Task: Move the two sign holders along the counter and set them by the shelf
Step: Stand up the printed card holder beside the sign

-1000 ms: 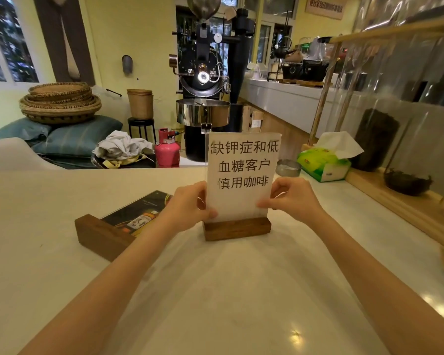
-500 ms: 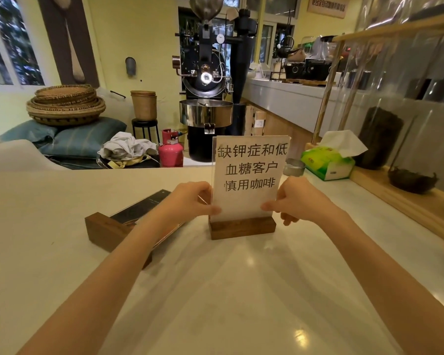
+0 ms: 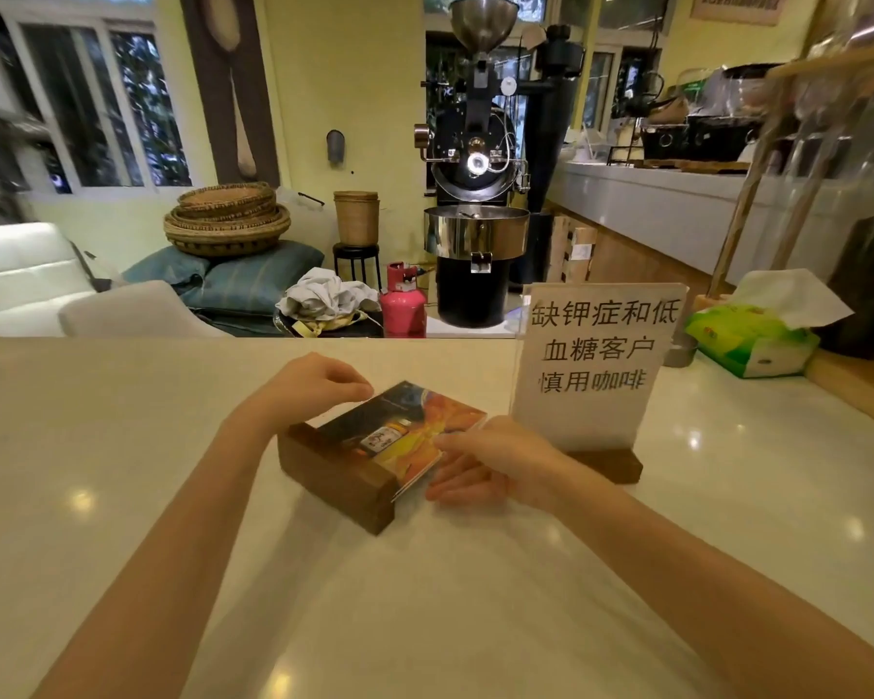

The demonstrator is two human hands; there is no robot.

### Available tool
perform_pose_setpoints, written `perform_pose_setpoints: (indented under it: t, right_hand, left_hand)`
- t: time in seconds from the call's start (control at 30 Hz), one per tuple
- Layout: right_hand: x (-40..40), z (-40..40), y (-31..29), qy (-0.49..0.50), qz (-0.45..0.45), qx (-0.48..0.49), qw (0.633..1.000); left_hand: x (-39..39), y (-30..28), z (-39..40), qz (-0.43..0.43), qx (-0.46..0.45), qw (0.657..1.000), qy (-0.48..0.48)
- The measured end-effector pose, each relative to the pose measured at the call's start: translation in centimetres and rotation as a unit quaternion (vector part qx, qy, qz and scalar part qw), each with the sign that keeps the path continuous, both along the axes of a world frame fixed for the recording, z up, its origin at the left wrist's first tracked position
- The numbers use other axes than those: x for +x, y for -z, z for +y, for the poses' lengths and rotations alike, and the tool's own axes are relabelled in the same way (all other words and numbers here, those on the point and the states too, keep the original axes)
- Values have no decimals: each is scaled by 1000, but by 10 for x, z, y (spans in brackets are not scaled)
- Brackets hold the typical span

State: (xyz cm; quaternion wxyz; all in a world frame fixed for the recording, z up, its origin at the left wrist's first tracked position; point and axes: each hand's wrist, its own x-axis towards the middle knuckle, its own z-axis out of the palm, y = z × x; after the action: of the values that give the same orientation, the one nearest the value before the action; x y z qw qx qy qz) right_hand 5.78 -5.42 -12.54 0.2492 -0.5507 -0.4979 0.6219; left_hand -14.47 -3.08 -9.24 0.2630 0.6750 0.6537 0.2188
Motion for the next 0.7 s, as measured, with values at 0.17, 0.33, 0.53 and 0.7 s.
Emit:
perform_pose_setpoints:
  t: [0.17, 0.33, 0.53, 0.7]
  right_hand:
    - [-10, 2, 14, 22, 69, -107, 992]
    - [-25, 0, 22, 57, 121, -94, 987]
    - [-37, -3, 31, 85, 147, -61, 984]
    - [-38, -2, 30, 96, 109, -15, 989]
  left_hand:
    - [-18, 21, 11, -37, -36, 994, -98]
    - [-26, 33, 15, -62, -83, 985, -137]
    - [-25, 36, 19, -58, -82, 989, -112]
    - [-29, 36, 20, -51, -90, 990, -93]
